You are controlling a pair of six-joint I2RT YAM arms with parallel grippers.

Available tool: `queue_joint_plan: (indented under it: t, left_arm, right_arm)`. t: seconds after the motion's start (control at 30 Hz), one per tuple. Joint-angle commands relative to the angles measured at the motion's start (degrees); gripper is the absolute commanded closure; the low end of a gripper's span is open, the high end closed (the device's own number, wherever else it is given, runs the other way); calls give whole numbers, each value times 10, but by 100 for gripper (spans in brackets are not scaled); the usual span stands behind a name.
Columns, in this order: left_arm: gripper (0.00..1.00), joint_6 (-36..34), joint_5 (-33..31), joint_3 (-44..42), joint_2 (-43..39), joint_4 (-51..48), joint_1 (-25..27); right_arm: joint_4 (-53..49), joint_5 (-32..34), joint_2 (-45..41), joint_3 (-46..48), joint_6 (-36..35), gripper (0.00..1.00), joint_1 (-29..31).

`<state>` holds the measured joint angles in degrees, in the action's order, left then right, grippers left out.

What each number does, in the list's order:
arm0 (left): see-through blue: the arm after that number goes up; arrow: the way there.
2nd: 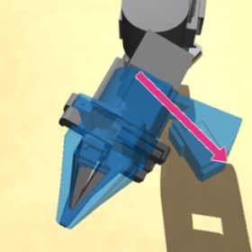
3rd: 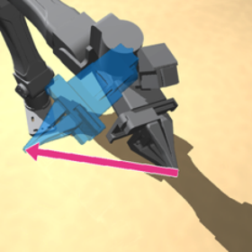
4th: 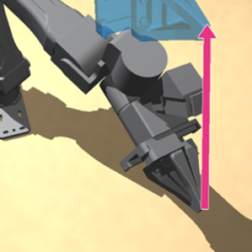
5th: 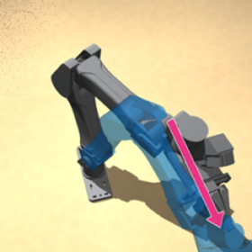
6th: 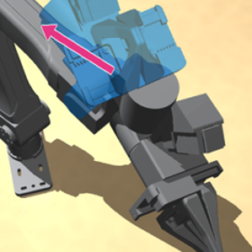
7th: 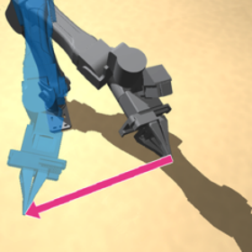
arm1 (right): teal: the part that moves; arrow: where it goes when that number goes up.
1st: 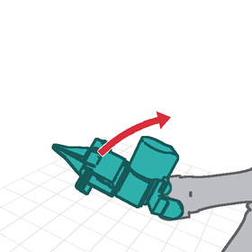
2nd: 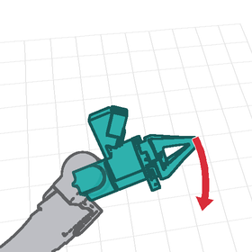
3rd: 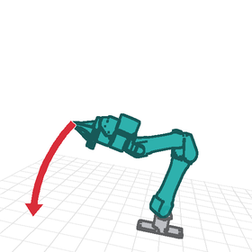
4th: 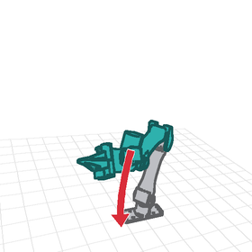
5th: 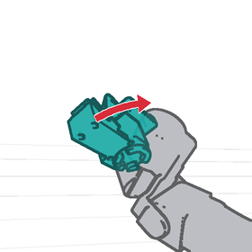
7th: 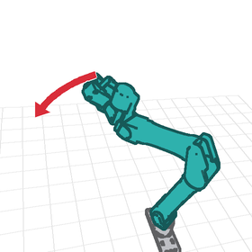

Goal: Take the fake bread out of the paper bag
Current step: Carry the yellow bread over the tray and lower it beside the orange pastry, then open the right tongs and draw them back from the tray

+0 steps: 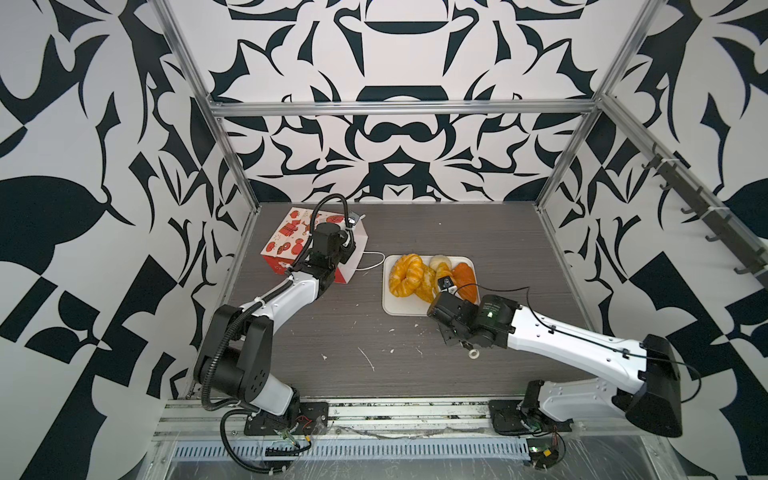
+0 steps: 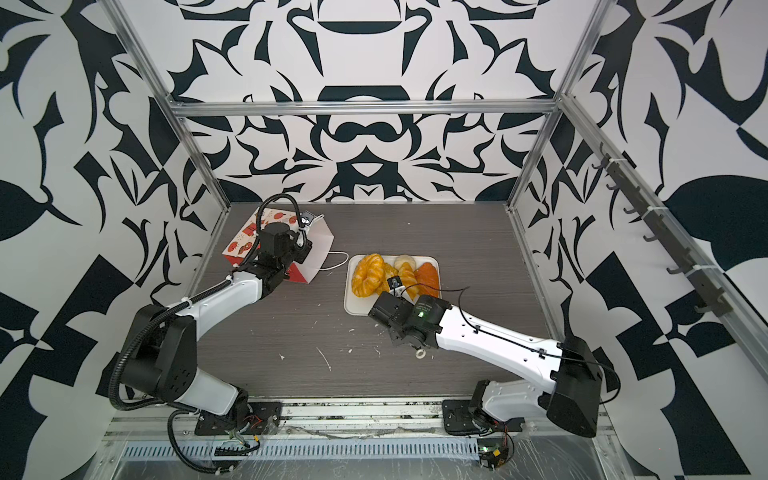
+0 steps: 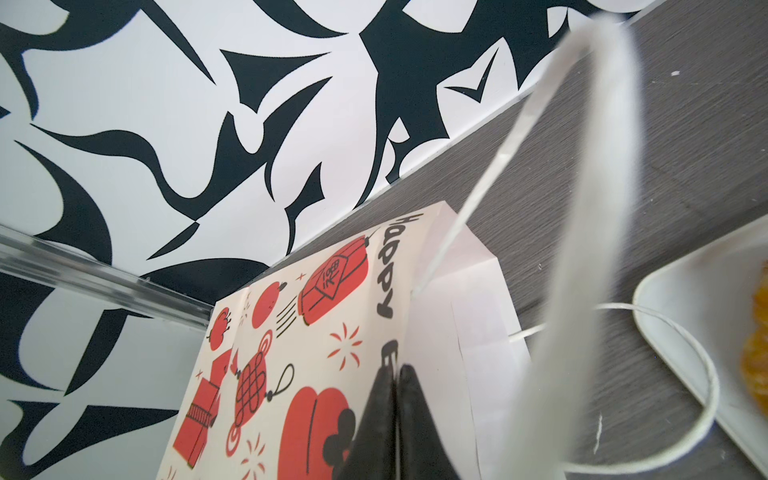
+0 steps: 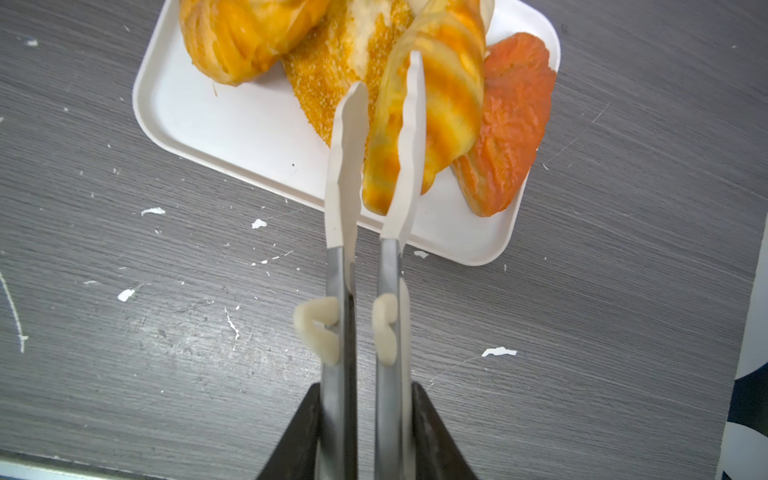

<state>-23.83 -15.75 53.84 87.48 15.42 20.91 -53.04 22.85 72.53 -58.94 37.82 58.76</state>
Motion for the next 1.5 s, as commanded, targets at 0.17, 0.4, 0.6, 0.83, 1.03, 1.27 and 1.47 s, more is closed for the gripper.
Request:
queue_joint_plan:
  t: [0.17, 0.4, 0.6, 0.83, 1.03, 1.27, 1.47]
  left_arm:
    - [91, 5, 2, -1, -7, 11, -1]
    - [92, 5, 1, -1, -8, 12, -1]
    - [91, 4, 2, 0, -10, 12, -1]
    - [92, 4, -2, -3, -13, 18, -1]
    - [91, 4, -4, -4, -18, 19, -2]
    - [92, 6, -5, -7, -25, 19, -6]
    - [92, 7, -5, -6, -25, 19, -8]
  right_arm:
    - [14, 38, -46, -28, 10, 67, 1]
    - [27, 92, -65, -32, 0, 66, 0]
    - [3, 173, -92, -19, 14, 65, -23]
    - [63, 128, -190, 85, 17, 65, -184]
    - [151, 9, -181, 163, -26, 66, -347]
    - [231, -40, -81, 205, -42, 66, -426]
    - [270, -84, 7, 203, -45, 64, -477]
